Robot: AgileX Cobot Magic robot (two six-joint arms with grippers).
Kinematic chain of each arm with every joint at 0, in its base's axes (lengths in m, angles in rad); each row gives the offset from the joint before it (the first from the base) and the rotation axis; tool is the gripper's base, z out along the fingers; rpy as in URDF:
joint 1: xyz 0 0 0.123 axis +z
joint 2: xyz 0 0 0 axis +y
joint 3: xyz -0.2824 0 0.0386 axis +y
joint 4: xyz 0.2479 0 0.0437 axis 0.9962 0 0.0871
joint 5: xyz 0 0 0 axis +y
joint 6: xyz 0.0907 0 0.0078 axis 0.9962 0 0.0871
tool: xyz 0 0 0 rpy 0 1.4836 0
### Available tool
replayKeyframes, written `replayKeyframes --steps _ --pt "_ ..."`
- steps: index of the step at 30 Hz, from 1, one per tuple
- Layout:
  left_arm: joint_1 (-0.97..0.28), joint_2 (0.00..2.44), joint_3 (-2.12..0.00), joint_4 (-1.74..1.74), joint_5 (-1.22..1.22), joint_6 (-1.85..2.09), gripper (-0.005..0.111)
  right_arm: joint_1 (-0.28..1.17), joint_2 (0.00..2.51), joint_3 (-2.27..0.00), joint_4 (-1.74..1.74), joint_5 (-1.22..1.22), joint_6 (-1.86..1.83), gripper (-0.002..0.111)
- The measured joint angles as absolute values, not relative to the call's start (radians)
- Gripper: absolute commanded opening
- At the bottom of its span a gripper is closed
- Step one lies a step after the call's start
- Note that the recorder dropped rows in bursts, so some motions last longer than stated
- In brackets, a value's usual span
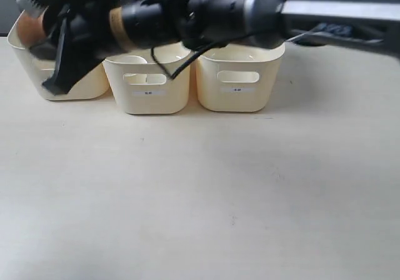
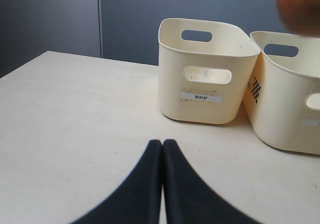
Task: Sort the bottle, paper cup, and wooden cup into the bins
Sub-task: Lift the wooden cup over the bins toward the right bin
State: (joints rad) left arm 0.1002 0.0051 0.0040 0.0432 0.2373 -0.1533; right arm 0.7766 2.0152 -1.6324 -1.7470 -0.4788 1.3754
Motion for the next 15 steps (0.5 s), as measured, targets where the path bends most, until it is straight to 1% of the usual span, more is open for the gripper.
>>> replayKeyframes --steps 11,15 --pt "0.1 0.005 0.004 0.043 0.237 -0.153 0.0 0.537 1.739 -1.337 -1.747 -0.444 1.391 0.0" --pt "0.1 0.005 0.004 0.043 0.237 -0.153 0.0 0.428 1.702 -1.29 -1.747 -0.442 1.412 -0.001"
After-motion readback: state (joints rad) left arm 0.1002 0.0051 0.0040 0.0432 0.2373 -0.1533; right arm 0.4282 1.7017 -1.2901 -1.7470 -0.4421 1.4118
